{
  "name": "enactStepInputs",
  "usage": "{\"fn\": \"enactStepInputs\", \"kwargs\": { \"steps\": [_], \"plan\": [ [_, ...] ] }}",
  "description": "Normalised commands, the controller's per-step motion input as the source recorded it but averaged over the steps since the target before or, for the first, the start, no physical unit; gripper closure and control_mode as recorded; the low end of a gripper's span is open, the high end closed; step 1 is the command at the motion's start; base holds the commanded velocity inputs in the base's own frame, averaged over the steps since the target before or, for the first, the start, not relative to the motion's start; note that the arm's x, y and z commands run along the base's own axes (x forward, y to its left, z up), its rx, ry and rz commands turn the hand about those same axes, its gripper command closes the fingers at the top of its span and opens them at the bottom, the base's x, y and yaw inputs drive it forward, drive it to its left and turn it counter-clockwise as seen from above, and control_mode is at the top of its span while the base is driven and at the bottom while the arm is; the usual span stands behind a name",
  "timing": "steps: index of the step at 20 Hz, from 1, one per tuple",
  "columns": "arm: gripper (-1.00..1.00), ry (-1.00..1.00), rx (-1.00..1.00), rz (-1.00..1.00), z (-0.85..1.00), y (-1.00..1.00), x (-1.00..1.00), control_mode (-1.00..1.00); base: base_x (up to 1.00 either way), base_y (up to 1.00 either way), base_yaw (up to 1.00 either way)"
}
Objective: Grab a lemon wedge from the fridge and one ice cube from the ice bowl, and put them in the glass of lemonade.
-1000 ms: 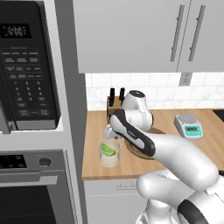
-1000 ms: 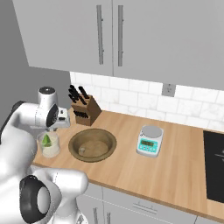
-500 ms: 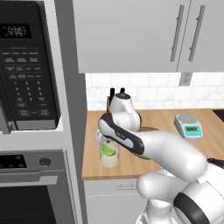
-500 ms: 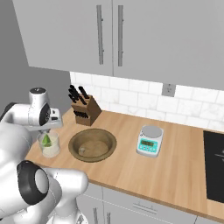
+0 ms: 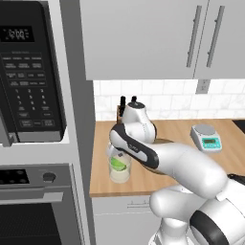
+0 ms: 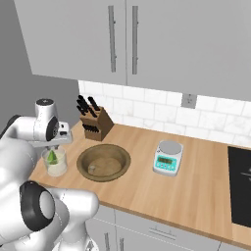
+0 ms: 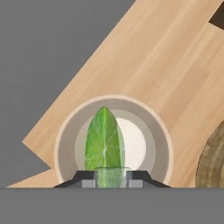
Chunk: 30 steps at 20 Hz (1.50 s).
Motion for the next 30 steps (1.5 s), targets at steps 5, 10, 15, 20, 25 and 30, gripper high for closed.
{"fn": "enactStepInputs", "kwargs": {
  "steps": [5, 10, 15, 20, 25, 30],
  "plan": [
    [1.0, 0.0, 0.0, 0.0, -0.02, 0.0, 0.0, -1.0, 0.0, 0.0, 0.0],
    [1.0, 0.01, 0.0, 0.0, -0.01, 0.0, 0.08, -1.0, 0.0, 0.0, 0.0],
    [1.0, 0.05, 0.0, 0.0, 0.0, -0.02, 0.07, -1.0, 0.0, 0.0, 0.0],
    [1.0, 0.08, 0.0, 0.0, 0.0, 0.0, 0.0, -1.0, 0.0, 0.0, 0.0],
    [1.0, 0.15, -0.03, -0.01, 0.09, 0.0, 0.01, -1.0, 0.0, 0.0, 0.0],
    [1.0, 0.01, -0.03, -0.01, 0.18, 0.0, 0.0, -1.0, 0.0, 0.0, 0.0]
  ]
}}
